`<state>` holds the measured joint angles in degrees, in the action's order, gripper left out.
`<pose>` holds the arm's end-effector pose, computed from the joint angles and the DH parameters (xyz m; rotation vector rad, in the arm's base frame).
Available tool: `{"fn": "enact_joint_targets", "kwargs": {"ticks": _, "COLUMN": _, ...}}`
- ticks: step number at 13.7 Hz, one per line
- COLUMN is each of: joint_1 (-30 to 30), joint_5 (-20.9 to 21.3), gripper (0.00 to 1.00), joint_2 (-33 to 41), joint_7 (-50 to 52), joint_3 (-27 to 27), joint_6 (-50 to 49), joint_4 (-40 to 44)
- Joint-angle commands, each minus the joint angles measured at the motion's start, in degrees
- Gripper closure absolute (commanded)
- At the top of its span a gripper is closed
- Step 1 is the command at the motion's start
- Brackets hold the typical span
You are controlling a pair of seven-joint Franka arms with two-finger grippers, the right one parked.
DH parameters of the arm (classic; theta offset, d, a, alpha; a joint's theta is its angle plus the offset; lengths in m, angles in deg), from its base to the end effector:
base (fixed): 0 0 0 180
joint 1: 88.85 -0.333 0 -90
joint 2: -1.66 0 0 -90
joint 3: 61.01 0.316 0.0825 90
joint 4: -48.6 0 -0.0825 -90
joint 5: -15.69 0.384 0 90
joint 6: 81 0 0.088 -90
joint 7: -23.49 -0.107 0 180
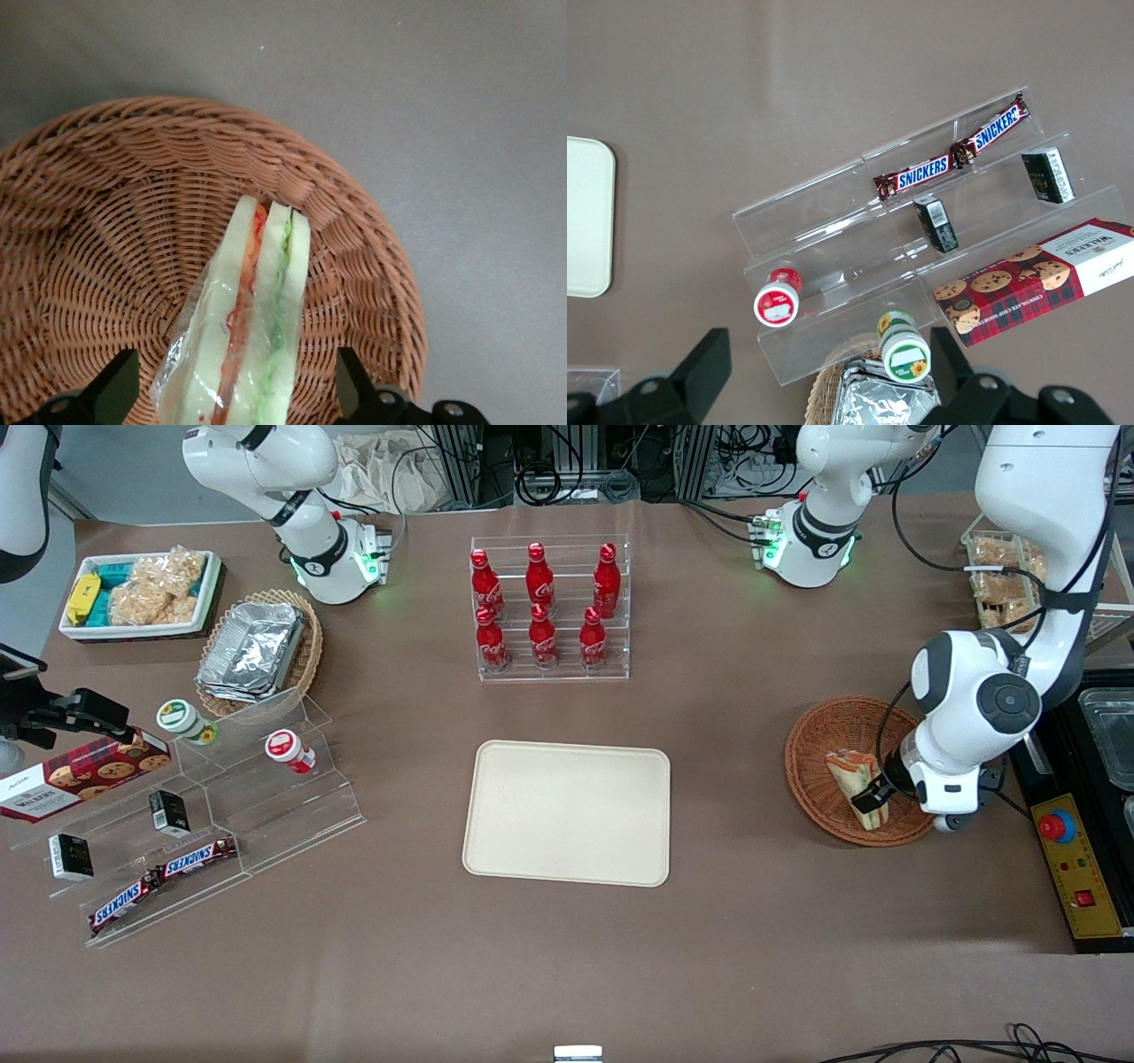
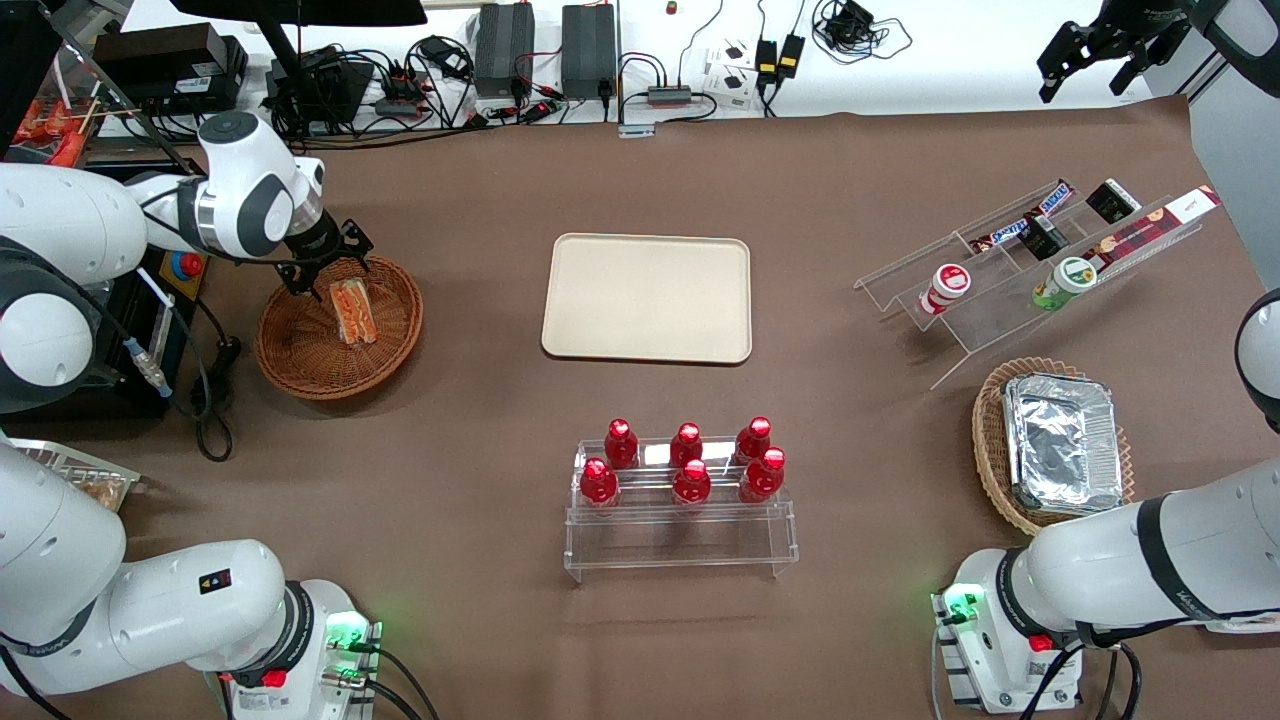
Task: Place sandwich from basket to tray
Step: 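Lower the open left gripper around the sandwich and close it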
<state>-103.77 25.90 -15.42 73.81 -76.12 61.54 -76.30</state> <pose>0.5630 -0.0022 0.2587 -2.9064 -1.1383 -0.0570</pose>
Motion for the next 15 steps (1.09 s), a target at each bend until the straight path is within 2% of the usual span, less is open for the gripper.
{"fn": "enact_joint_targets", "kwargs": {"ticks": 1, "joint_1": -0.20, "joint_5": 1.22, "gripper": 0.00, "joint_2": 0.12, "joint_7": 1.36, "joint_3": 0.42, "joint_6": 1.77, "joint_4": -1.58}}
{"fn": "enact_joint_targets", "kwargs": {"ticks": 5, "joint_1": -0.11, "joint_5": 1.22, "gripper": 0.03, "joint_2": -0.32, "joint_7": 1.44, "joint_3": 0.77, "joint_6": 1.69, "joint_4": -1.93}}
{"fn": "enact_joint_targets", "kwargs": {"ticks": 6, "joint_1": -0.11, "joint_5": 1.22, "gripper": 0.15, "joint_2": -0.32, "joint_7": 1.44, "joint_3": 0.78, "joint_6": 1.43, "joint_4": -1.93}}
{"fn": "enact_joint_targets", "kwargs": {"ticks": 8, "joint_1": 0.15, "joint_5": 1.31, "gripper": 0.51, "joint_2": -0.32, "joint_7": 2.58, "joint_3": 0.69, "joint_6": 0.72, "joint_4": -1.93}}
{"fn": "enact_joint_targets", "kwargs": {"ticks": 10, "joint_1": 0.33, "joint_5": 1.31, "gripper": 0.78, "joint_2": -0.23, "joint_7": 1.45, "joint_3": 0.60, "joint_6": -2.07, "joint_4": -1.67}}
{"fn": "enact_joint_targets", "kwargs": {"ticks": 13, "joint_1": 0.60, "joint_5": 1.31, "gripper": 0.94, "joint_2": 0.29, "joint_7": 1.36, "joint_3": 0.25, "joint_6": -3.58, "joint_4": -0.62}}
{"fn": "enact_joint_targets", "kwargs": {"ticks": 15, "joint_1": 0.95, "joint_5": 1.40, "gripper": 0.96, "joint_2": 1.25, "joint_7": 0.84, "joint_3": -1.06, "joint_6": -10.48, "joint_4": 3.23}}
